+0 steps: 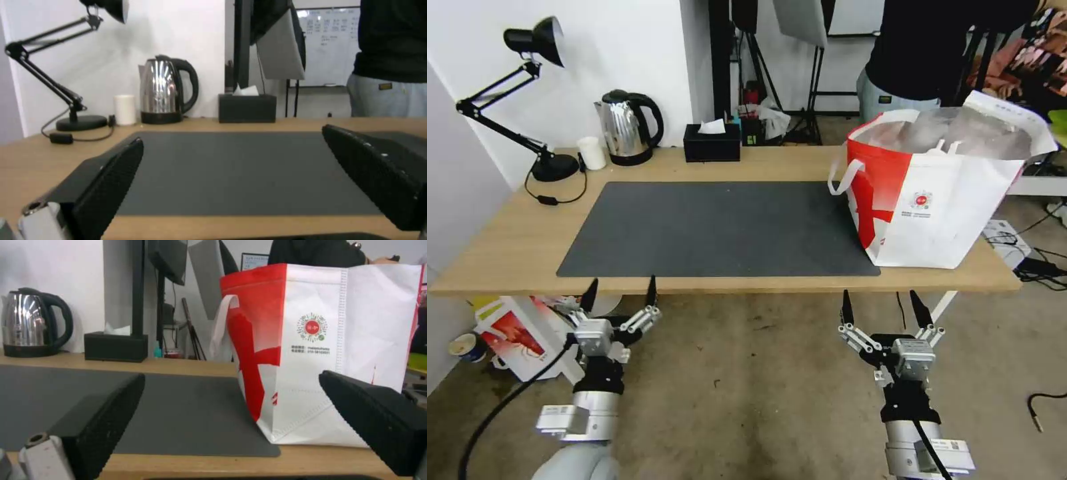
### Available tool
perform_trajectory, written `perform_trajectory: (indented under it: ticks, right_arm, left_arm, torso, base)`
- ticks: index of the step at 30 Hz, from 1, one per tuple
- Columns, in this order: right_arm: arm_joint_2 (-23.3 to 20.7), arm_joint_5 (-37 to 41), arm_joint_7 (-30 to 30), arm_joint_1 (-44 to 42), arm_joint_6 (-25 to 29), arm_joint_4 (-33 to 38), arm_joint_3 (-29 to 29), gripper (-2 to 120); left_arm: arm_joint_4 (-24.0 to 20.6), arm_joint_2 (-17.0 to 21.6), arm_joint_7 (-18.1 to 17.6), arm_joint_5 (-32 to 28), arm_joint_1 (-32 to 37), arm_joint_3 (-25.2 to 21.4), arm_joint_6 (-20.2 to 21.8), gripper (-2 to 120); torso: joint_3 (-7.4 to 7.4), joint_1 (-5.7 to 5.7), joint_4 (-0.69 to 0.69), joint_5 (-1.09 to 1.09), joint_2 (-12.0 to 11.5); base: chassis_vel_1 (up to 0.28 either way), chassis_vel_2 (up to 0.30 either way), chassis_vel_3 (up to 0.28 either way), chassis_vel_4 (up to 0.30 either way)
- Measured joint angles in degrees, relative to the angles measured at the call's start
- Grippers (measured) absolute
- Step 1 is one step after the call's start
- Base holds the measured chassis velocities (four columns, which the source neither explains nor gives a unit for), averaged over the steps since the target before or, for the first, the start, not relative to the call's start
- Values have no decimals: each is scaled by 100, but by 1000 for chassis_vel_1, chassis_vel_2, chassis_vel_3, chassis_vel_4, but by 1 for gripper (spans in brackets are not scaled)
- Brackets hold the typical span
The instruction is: Pick up the trash from the table and place it into the takeout bag.
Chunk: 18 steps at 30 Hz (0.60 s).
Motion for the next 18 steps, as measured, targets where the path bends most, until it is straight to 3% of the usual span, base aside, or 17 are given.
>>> perform_trajectory:
  ticks: [5,18]
  right_arm:
    - [0,0,0,0,0,0,0,100]
    - [0,0,0,0,0,0,0,100]
  left_arm:
    - [312,-4,16,115,-12,148,-175,100]
    - [467,27,23,-77,93,194,-309,100]
  torso:
    - [0,0,0,0,0]
    - [0,0,0,0,0]
  base:
    - [0,0,0,0]
    - [0,0,0,0]
